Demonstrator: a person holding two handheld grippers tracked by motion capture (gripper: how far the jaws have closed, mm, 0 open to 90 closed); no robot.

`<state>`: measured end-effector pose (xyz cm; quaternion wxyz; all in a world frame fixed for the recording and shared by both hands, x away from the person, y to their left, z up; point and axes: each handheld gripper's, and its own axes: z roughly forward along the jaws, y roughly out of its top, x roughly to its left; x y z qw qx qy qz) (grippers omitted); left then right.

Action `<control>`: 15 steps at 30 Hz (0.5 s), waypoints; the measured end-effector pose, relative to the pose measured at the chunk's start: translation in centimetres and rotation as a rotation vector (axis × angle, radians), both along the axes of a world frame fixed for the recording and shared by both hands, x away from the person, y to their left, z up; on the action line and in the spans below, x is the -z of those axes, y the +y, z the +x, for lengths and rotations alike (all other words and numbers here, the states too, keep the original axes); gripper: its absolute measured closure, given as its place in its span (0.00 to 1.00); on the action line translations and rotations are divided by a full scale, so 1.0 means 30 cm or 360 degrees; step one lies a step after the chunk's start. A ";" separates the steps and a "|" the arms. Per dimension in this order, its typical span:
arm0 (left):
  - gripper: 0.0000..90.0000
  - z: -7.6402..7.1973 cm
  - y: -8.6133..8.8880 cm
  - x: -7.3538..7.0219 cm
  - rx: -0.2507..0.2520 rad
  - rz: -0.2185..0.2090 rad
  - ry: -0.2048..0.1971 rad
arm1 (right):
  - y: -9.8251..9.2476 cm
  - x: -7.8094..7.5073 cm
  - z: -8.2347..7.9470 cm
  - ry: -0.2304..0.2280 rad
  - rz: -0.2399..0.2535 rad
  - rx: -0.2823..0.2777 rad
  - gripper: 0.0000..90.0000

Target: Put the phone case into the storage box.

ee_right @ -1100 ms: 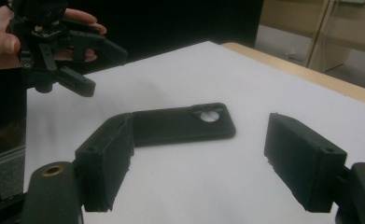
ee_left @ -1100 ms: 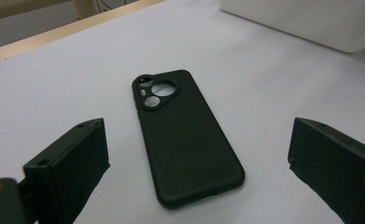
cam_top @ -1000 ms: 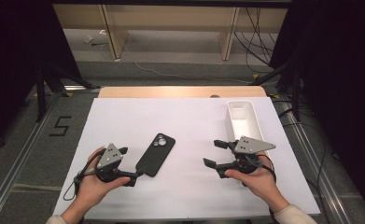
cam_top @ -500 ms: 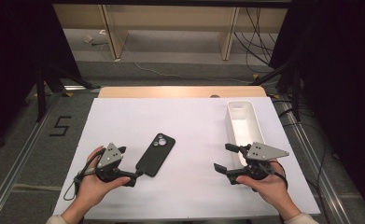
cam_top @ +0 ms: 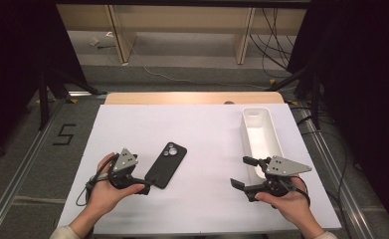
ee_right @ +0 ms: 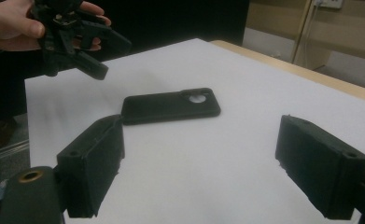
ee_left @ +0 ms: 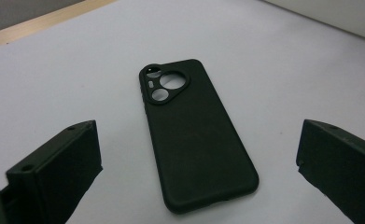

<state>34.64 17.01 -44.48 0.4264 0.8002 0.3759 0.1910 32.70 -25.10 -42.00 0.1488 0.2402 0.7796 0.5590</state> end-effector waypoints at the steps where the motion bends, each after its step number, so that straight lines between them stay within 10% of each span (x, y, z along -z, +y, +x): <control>1: 0.00 0.008 -0.005 0.001 -0.0008 0.0018 0.0011 | 0.000 0.000 -0.001 -0.0001 0.0000 0.0000 0.19; 15: 0.00 0.111 -0.108 0.032 -0.0024 0.0213 0.0164 | -0.009 0.001 -0.005 -0.0006 0.0006 0.0012 0.19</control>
